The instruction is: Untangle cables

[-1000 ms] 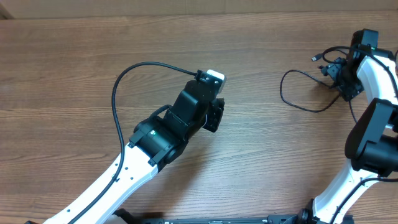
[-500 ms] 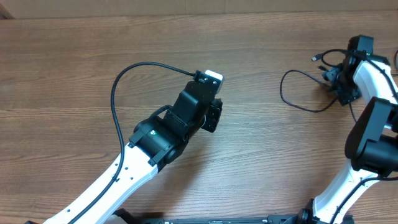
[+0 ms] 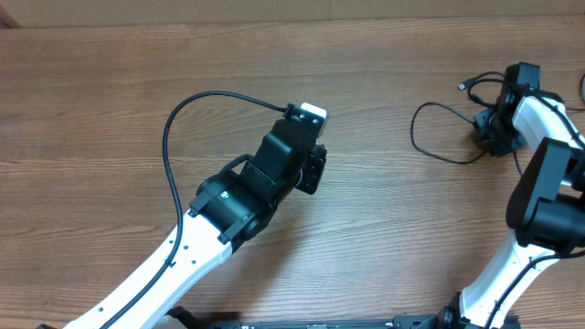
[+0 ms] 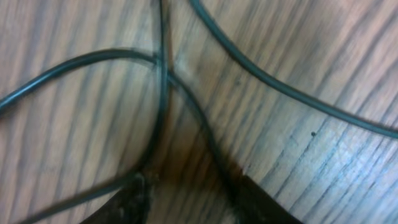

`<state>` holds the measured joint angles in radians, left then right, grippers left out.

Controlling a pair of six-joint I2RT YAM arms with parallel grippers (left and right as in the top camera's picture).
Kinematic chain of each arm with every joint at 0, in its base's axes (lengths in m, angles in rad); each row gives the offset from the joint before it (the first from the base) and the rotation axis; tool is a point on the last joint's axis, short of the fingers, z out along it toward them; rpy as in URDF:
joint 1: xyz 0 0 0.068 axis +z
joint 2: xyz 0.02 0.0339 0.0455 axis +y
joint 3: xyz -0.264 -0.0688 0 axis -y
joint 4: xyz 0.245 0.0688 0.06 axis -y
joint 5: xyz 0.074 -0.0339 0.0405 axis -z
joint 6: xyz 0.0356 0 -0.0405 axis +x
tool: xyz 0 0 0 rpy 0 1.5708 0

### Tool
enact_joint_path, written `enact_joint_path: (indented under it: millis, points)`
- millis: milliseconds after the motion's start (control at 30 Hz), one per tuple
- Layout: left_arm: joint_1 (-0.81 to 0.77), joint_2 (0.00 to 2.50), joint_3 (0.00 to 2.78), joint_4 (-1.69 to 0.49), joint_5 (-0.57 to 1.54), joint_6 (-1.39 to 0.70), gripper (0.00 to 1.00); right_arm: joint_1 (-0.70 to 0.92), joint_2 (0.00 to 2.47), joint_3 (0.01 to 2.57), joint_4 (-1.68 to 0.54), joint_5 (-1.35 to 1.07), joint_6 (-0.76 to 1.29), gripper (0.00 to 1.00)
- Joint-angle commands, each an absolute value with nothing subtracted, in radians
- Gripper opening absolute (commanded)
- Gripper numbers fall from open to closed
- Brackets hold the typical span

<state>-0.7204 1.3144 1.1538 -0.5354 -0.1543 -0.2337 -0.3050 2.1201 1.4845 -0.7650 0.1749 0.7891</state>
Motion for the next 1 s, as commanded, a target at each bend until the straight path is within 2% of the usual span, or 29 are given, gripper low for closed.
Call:
enact_joint_path:
  millis: [0,33,500,900,933,967]
  points:
    - [-0.725,1.294,1.156,-0.535,-0.165,-0.24,0.44,-0.303,2.159,1.478,-0.751,0.187,0.788,0.15]
    - [-0.725,1.294,1.156,-0.535,-0.165,-0.24,0.44,-0.303,2.162,1.478,-0.745,0.187,0.788,0.04]
    - [-0.725,1.294,1.156,-0.538,-0.168,-0.24,0.45,-0.313,2.161,1.606,-0.706,0.134,0.776,0.04]
    - [-0.725,1.294,1.156,-0.538,-0.167,-0.241,0.45,-0.371,2.161,1.805,-0.779,0.078,0.75,0.04]
    - [-0.725,1.294,1.156,-0.536,-0.167,-0.241,0.45,-0.374,2.161,1.807,-0.783,0.076,0.741,0.27]
    - [-0.725,1.294,1.156,-0.533,-0.167,-0.241,0.45,-0.376,2.161,1.807,-0.786,0.076,0.729,0.41]
